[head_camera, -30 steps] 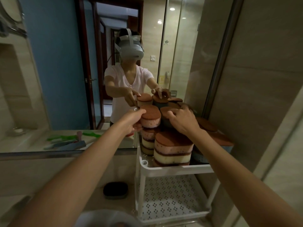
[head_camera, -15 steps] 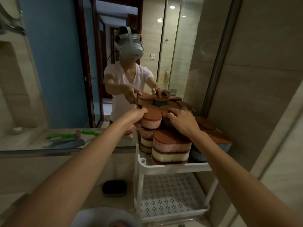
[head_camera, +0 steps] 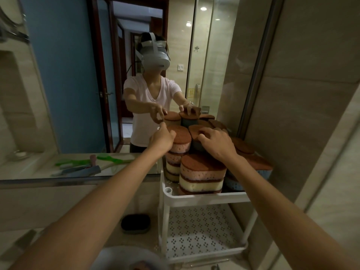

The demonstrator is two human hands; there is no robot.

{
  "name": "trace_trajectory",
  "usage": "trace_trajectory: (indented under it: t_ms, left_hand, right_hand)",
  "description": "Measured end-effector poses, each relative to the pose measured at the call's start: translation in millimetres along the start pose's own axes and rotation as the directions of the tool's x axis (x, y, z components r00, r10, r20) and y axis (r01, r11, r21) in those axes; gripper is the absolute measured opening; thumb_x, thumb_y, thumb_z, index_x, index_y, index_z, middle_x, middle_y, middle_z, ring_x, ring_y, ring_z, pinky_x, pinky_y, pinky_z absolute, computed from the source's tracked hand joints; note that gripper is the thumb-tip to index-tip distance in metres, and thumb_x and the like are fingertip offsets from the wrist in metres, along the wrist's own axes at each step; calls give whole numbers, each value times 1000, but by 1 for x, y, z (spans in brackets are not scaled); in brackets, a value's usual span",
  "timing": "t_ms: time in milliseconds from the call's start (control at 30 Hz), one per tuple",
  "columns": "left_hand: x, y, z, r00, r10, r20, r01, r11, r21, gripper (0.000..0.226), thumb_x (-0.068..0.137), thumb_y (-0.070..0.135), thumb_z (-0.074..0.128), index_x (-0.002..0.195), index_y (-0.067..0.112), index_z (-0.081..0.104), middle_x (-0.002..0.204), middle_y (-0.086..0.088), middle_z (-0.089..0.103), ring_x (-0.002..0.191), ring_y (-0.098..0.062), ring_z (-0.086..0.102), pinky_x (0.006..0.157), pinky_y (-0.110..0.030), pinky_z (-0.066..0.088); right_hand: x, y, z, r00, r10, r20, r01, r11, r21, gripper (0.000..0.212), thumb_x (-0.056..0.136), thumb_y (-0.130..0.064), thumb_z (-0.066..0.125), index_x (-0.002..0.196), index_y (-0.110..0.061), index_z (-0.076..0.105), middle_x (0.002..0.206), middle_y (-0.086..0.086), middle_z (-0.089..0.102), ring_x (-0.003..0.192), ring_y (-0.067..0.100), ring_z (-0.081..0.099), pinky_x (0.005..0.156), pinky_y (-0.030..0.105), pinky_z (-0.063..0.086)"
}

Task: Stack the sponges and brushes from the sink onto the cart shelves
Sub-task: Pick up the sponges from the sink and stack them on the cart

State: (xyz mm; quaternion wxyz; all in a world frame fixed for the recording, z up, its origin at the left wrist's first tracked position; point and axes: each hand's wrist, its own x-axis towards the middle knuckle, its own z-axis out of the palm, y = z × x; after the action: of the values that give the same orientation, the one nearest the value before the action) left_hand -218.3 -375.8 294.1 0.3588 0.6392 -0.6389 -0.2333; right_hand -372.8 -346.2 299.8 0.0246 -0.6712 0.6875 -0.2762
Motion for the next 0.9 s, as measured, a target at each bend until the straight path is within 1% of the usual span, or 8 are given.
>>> trace_trajectory:
  t_ms: [167,267,333,533,667,733,833,900]
  left_hand:
    - [0,4,3,997,55,62,-61,994,92,45,97,21,28,141,21,39,148,-16,35,134,-34,34,107,-39,32]
    - [0,5,-1,991,80,104,-87,994,62,42,97,21,26,132,14,49,141,-19,44,128,-33,43,103,-37,35]
    - [1,3,-4,989,107,102,-111,993,31,38,99,26,24,111,8,56,129,-20,53,118,-33,49,95,-37,38]
    - [-11,-10,-25,982,124,-140,-135,988,-74,43,102,33,14,89,14,50,72,0,46,78,-19,48,63,-30,32]
    - [-21,-40,-50,976,-10,-220,-32,981,-190,40,99,27,23,102,7,57,94,-16,61,91,-29,59,82,-39,48]
    - [-28,-74,-56,967,-107,-229,47,966,-253,34,95,23,31,101,5,60,101,-18,64,93,-32,61,86,-41,52]
    - [-45,-138,-52,953,-248,-172,178,922,-343,26,93,16,36,80,11,58,78,-8,59,76,-25,57,73,-35,46]
    - [-60,-185,-41,932,-346,-113,297,902,-312,28,92,15,37,88,6,63,74,-9,60,73,-27,57,72,-40,48]
  right_hand:
    - [-2,-2,0,999,0,37,2,999,-40,45,91,-41,37,133,-28,48,141,13,46,132,35,35,102,46,40]
    - [-3,-8,-5,998,-11,64,19,991,-129,45,93,-38,35,133,-25,49,144,13,41,135,36,29,107,49,34]
    - [-7,-13,-8,998,-38,45,45,987,-153,42,94,-33,36,133,-22,50,147,13,36,137,35,25,108,49,29]
    - [-30,-42,-3,949,-232,-213,229,973,-40,32,94,-19,40,116,-10,62,134,12,48,127,29,36,105,37,32]
    - [-57,-78,24,868,-362,-339,430,890,151,20,88,-8,47,96,-4,65,108,13,58,97,27,56,82,33,48]
    - [-77,-96,53,861,-397,-317,475,849,230,22,82,-5,47,94,1,65,100,17,60,86,30,59,71,32,45]
    - [-112,-113,109,883,-425,-199,469,815,341,21,80,0,50,93,3,66,95,21,62,82,34,61,68,29,39]
    - [-130,-113,156,916,-401,13,360,835,416,22,84,2,49,99,3,65,103,22,62,90,35,60,76,26,40]
